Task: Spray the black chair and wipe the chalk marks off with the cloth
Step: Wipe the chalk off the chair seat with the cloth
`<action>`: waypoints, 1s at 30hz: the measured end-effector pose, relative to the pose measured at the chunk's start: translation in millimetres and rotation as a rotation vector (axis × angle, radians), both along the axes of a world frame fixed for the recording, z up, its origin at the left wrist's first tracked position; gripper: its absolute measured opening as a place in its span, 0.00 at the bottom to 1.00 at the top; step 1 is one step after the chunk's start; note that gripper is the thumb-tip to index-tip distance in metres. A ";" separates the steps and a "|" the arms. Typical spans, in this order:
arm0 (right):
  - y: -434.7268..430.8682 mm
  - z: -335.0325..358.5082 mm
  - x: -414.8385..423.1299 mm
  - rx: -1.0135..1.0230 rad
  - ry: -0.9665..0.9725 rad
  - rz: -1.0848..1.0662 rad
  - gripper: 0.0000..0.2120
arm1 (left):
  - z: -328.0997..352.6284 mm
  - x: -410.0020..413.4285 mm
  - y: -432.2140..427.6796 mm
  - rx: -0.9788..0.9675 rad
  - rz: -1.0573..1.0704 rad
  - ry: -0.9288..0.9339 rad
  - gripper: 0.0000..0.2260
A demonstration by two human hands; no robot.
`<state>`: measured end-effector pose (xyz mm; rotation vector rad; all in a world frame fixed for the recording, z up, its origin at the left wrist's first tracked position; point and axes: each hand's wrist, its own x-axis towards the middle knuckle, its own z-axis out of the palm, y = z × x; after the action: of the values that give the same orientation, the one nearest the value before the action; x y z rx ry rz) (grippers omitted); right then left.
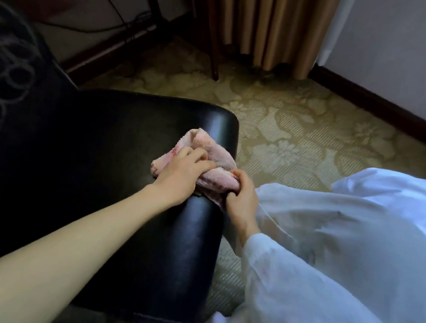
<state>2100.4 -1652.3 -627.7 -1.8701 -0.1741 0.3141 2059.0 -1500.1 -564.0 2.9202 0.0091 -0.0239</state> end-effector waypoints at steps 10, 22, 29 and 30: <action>-49.1 16.0 -209.8 -0.004 0.183 -0.128 0.27 | 4.7 -196.5 -53.3 -0.011 -0.121 -0.021 0.18; -39.9 43.3 -262.0 -0.285 -0.303 0.323 0.21 | 11.4 -306.7 -35.0 -0.025 0.191 -0.147 0.24; -31.3 36.7 -246.9 -0.319 -0.319 0.253 0.24 | 7.3 -289.9 -39.3 -0.060 0.251 -0.131 0.20; -31.2 35.6 -244.0 -0.322 -0.322 0.239 0.24 | 4.2 -287.2 -39.8 -0.059 0.264 -0.121 0.20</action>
<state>1856.4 -1683.5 -592.2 -2.2169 -0.5991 0.2086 1771.7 -1539.9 -559.9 2.8313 0.3663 0.1913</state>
